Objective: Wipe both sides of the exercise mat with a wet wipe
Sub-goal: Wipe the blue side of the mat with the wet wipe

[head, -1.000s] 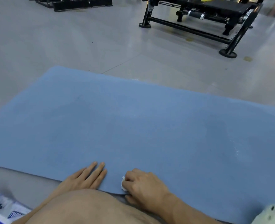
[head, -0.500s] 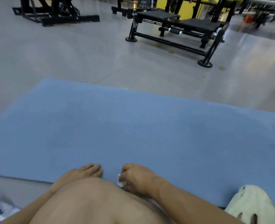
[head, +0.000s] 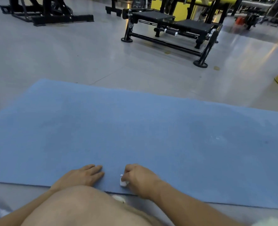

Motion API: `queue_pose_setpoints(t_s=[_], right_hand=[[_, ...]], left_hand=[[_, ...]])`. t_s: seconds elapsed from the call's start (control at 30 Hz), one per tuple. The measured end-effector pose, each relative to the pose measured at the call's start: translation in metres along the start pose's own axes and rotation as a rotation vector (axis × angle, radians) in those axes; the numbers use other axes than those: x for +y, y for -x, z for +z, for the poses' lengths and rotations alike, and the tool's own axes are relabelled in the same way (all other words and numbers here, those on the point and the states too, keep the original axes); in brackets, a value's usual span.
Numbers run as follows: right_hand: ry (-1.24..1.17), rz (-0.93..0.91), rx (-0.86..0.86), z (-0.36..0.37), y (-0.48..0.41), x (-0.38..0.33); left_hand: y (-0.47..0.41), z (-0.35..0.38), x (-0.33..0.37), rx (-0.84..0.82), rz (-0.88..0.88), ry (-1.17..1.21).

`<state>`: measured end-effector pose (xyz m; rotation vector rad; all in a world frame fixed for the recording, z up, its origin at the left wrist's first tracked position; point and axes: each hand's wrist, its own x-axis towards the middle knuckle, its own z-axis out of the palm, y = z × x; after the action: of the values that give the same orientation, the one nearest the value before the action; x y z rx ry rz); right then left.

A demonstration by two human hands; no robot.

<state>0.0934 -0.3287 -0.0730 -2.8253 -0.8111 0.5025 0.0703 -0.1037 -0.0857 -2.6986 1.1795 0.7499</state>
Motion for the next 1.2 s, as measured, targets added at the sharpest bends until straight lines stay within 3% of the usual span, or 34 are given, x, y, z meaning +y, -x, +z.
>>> queue_pose_setpoints(t_s=[0.07, 0.2, 0.37, 0.5, 0.57, 0.67, 0.93, 1.07, 1.2], right_hand=[[0.053, -0.071, 0.105, 0.011, 0.005, 0.0], [0.079, -0.143, 0.283, 0.027, 0.012, 0.012], [0.083, -0.24, 0.325, 0.024, -0.007, 0.051], [-0.066, -0.077, 0.344, 0.009, -0.015, 0.086], [-0.129, 0.001, 0.273, -0.006, -0.015, 0.106], [-0.116, 0.051, 0.263, -0.018, -0.016, 0.144], [-0.062, 0.173, 0.448, -0.024, -0.019, 0.235], [-0.08, 0.175, 0.252, -0.003, -0.012, 0.235], [-0.009, 0.173, 0.232, 0.007, -0.001, 0.22]], left_hand=[[0.008, -0.037, -0.054, -0.052, -0.073, 0.06], [0.006, -0.047, -0.061, -0.035, -0.026, 0.019], [-0.01, -0.056, -0.07, 0.012, -0.036, 0.029], [-0.045, -0.058, -0.072, 0.124, -0.038, 0.025], [-0.07, -0.068, -0.073, 0.167, -0.045, -0.021], [-0.118, -0.077, -0.073, 0.075, -0.076, 0.049], [-0.22, -0.103, -0.047, 0.168, -0.237, 0.134], [-0.231, -0.088, -0.018, 0.325, -0.374, 0.266], [-0.238, -0.079, 0.018, 0.448, -0.474, 0.385]])
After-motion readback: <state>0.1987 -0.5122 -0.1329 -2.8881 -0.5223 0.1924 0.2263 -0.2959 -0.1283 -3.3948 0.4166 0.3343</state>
